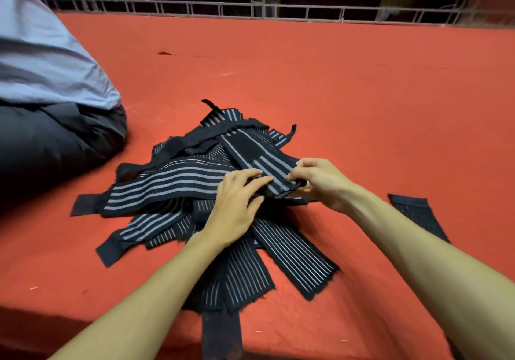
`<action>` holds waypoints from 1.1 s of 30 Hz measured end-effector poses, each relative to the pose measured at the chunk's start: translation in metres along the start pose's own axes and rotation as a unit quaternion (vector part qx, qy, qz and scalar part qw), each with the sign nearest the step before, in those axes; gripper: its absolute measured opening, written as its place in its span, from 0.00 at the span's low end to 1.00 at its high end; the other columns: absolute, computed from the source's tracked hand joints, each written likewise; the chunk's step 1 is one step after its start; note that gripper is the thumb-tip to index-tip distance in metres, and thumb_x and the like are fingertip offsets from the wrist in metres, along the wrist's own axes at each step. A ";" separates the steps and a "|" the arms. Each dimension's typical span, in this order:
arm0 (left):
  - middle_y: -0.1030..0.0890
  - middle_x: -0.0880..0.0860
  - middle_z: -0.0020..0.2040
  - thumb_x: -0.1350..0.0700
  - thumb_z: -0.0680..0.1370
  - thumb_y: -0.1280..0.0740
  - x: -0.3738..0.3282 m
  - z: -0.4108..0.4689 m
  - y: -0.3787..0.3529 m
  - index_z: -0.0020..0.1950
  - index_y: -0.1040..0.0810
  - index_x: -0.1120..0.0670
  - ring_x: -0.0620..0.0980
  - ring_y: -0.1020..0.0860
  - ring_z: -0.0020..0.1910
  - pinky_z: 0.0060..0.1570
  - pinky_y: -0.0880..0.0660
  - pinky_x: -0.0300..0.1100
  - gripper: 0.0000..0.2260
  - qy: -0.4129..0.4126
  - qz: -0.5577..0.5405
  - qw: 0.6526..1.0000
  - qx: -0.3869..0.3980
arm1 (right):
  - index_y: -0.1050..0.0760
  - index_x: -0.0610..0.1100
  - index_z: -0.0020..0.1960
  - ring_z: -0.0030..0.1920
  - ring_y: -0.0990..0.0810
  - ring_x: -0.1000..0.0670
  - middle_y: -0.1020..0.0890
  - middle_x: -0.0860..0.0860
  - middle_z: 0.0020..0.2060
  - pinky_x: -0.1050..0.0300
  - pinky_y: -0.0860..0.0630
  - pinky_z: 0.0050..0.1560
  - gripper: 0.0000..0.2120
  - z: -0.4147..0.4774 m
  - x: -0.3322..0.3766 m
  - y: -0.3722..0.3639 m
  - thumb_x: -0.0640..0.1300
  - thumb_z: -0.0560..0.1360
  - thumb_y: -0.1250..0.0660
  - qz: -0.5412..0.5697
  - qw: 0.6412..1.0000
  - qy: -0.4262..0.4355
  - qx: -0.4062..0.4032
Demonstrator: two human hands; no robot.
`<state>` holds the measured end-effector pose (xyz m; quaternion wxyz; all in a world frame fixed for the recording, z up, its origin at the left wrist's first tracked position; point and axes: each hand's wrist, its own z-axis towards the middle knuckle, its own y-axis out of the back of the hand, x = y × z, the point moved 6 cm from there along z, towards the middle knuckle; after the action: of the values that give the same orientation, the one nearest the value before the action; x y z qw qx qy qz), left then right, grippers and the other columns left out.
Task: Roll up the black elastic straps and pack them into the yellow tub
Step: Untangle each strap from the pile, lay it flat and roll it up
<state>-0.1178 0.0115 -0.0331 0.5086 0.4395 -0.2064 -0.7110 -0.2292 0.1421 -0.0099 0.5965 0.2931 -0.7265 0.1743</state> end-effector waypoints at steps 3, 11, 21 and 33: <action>0.24 0.48 0.61 0.57 0.76 0.30 -0.033 0.005 -0.006 0.67 0.25 0.50 0.49 0.34 0.61 0.61 0.45 0.40 0.19 -0.072 0.059 0.996 0.014 | 0.29 0.42 0.36 0.33 0.20 0.46 0.22 0.42 0.36 0.59 0.21 0.31 0.11 -0.028 -0.001 0.027 0.31 0.74 0.35 -0.028 0.999 0.001 0.025; 0.20 0.49 0.39 0.56 0.75 0.38 -0.130 0.012 -0.039 0.51 0.18 0.54 0.52 0.21 0.37 0.36 0.26 0.43 0.11 -0.238 0.110 0.964 0.034 | 0.22 0.38 0.39 0.25 0.24 0.52 0.20 0.42 0.30 0.66 0.31 0.24 0.06 -0.089 -0.012 0.107 0.33 0.74 0.35 -0.046 0.998 -0.014 -0.036; 0.19 0.49 0.58 0.53 0.82 0.39 -0.157 -0.002 -0.116 0.62 0.21 0.54 0.44 0.23 0.58 0.62 0.30 0.42 0.12 -0.018 -0.161 0.961 0.223 | 0.19 0.44 0.39 0.33 0.23 0.52 0.19 0.47 0.34 0.60 0.27 0.33 0.06 -0.109 -0.086 0.169 0.39 0.75 0.31 -0.222 0.969 -0.012 -0.110; 0.27 0.45 0.57 0.51 0.81 0.39 -0.157 0.001 -0.172 0.60 0.27 0.50 0.45 0.31 0.61 0.64 0.38 0.41 0.09 -0.054 -0.082 0.977 0.191 | 0.20 0.38 0.51 0.35 0.22 0.54 0.22 0.43 0.39 0.61 0.22 0.36 0.09 -0.118 -0.110 0.179 0.41 0.73 0.28 -0.070 0.997 -0.004 -0.025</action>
<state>-0.1962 0.2218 -0.0948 0.3434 0.5053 -0.3288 -0.7202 -0.2395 0.3746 -0.0721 0.6112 0.3294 -0.7108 0.1126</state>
